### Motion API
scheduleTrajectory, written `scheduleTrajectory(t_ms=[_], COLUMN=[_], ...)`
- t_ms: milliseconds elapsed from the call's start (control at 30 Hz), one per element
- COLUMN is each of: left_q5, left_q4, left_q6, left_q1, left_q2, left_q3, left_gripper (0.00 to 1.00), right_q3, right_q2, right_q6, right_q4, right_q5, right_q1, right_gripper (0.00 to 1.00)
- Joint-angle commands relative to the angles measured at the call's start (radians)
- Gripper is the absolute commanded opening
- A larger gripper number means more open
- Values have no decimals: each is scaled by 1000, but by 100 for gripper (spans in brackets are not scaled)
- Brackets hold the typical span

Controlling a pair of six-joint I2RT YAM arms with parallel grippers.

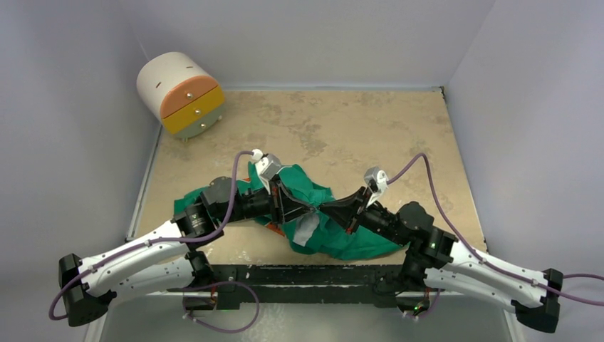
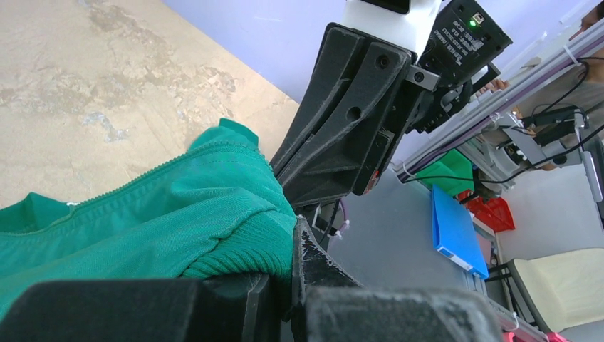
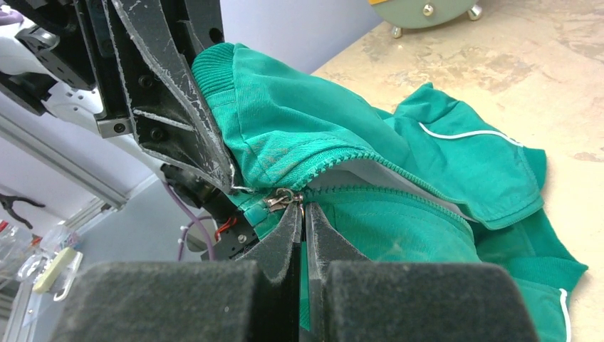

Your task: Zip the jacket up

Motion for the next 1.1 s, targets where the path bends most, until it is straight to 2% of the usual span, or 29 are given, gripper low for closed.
scheduleTrajectory(t_ms=[0, 200, 333, 467, 667, 867, 1067], left_q5=[97, 116, 103, 44, -156, -213, -240], left_q4=[42, 46, 41, 21, -35, -33, -88], left_q6=[3, -7, -6, 3, 13, -2, -23], left_q1=[-11, -14, -16, -16, -16, -16, -16], left_q2=[-20, -23, -36, -44, -57, -58, -49], left_q3=[51, 51, 53, 58, 72, 77, 96], left_gripper=[0, 0, 0, 0, 0, 10, 17], right_q3=[65, 70, 61, 23, 1, 23, 30], right_q2=[6, 26, 25, 8, 12, 93, 170], right_q6=[-44, -20, -17, -36, -106, -133, -114], right_q4=[15, -24, -17, 22, 87, 129, 186], right_q5=[190, 280, 254, 140, -35, -130, -115], right_q1=[-16, -16, -17, -16, -16, -17, -16], right_gripper=[0, 0, 0, 0, 0, 0, 0])
